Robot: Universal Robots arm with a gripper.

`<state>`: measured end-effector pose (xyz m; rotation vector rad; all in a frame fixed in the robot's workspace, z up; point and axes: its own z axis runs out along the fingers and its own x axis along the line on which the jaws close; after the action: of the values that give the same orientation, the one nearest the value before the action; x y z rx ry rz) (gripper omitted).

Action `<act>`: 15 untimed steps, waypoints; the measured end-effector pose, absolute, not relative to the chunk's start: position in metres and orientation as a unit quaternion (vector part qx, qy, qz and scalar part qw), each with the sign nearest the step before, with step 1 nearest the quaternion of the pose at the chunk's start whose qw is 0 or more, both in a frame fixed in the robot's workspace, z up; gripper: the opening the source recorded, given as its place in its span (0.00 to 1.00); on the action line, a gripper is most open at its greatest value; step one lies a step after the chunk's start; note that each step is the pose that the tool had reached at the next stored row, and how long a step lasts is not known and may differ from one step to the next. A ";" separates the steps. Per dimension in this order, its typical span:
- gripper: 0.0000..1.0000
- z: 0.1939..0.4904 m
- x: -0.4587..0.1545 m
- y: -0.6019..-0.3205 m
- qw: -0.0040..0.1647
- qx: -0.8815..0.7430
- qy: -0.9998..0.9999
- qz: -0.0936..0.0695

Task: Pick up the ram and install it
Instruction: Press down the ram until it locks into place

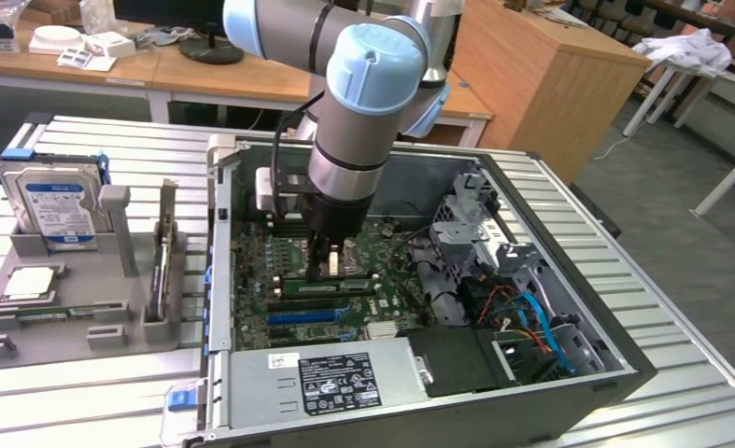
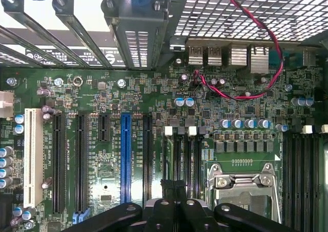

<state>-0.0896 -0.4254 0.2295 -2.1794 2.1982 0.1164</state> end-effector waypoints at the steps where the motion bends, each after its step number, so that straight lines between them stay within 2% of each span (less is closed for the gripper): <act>1: 0.11 0.229 -0.090 -0.425 0.022 -0.703 0.709 0.038; 15: 0.11 0.227 -0.090 -0.425 0.022 -0.703 0.709 0.038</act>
<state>-0.0895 -0.4254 0.2269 -2.1793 2.1980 0.1165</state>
